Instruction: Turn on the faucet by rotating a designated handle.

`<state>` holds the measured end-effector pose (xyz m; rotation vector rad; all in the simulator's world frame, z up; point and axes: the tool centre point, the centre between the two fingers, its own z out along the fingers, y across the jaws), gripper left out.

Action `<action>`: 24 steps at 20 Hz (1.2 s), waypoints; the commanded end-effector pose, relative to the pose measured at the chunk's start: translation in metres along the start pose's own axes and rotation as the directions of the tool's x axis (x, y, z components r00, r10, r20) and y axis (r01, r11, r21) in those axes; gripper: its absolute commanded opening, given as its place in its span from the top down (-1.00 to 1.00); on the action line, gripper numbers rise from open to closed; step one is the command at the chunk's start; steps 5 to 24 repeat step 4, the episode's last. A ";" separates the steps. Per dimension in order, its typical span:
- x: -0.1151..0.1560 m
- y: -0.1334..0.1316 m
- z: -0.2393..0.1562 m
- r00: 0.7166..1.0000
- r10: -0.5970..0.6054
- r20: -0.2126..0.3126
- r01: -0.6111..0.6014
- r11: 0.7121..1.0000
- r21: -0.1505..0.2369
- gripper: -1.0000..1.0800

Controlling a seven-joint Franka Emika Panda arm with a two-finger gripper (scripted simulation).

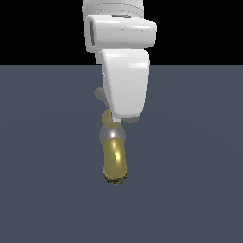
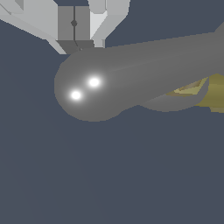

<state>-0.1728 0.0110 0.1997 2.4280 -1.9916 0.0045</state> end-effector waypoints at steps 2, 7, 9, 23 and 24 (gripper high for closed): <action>0.031 0.006 0.001 0.999 0.035 0.003 -0.035 0.999 -0.001 1.00; 0.036 0.006 0.001 0.999 0.036 0.003 -0.036 0.999 -0.001 1.00; 0.036 0.006 0.001 0.999 0.036 0.003 -0.036 0.999 -0.001 1.00; 0.036 0.006 0.001 0.999 0.036 0.003 -0.036 0.999 -0.001 1.00; 0.036 0.006 0.001 0.999 0.036 0.003 -0.036 0.999 -0.001 1.00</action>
